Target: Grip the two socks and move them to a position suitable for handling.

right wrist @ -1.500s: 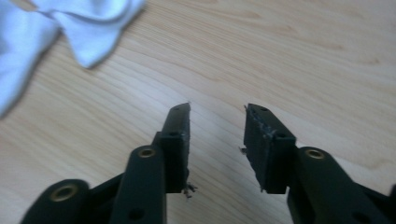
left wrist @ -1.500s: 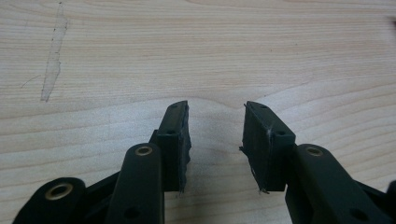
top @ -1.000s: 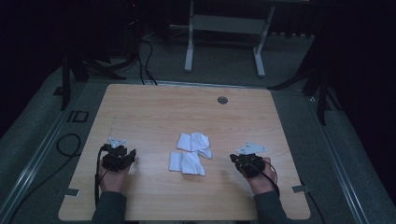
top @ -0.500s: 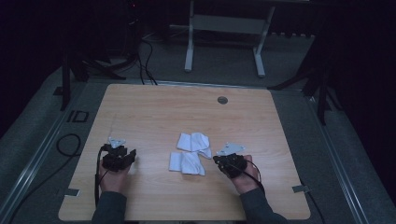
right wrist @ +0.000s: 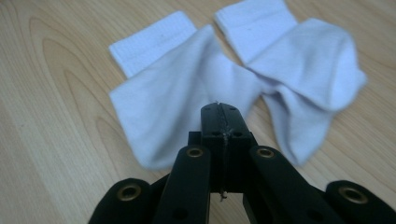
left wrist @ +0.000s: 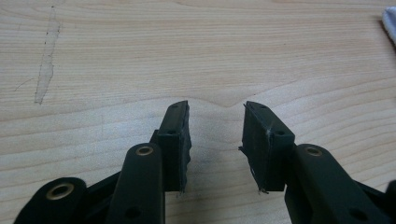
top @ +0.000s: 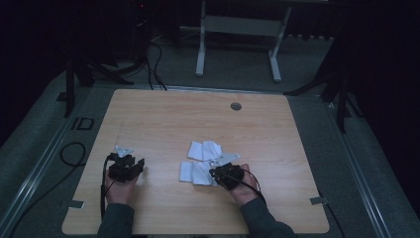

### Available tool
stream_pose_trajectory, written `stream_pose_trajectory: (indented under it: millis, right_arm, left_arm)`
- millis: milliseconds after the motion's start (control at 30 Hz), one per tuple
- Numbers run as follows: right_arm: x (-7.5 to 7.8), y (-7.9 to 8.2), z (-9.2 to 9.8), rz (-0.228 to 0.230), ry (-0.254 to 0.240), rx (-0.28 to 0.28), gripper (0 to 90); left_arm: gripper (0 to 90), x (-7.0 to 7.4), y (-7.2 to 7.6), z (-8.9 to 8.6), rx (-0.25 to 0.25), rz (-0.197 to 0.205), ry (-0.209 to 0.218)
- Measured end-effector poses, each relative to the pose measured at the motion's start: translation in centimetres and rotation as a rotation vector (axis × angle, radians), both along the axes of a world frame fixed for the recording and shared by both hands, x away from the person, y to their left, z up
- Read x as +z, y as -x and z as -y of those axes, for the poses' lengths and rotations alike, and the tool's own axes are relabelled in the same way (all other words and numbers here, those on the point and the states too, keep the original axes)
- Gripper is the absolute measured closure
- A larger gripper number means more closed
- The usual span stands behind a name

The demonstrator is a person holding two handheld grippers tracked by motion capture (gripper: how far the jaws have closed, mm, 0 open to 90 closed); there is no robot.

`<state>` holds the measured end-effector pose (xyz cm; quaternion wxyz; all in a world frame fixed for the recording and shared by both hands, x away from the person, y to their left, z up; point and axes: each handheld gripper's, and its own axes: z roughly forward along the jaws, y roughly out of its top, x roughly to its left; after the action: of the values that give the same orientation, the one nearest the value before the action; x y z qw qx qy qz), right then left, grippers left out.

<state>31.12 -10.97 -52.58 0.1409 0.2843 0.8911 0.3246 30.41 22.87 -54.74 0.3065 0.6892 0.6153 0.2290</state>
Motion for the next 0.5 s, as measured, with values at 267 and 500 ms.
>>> stream_pose_trajectory:
  millis: [267,500]
  right_arm:
    - [-1.7,-0.6,-1.6,-0.03,0.033,0.01,89.7]
    - [-2.2,-0.4,-1.9,-0.051,0.027,0.018,89.8]
  left_arm:
    - [61.2,0.0,0.0,0.0,-0.001,0.002,0.0]
    - [61.3,0.0,0.0,0.0,-0.005,0.002,-0.003]
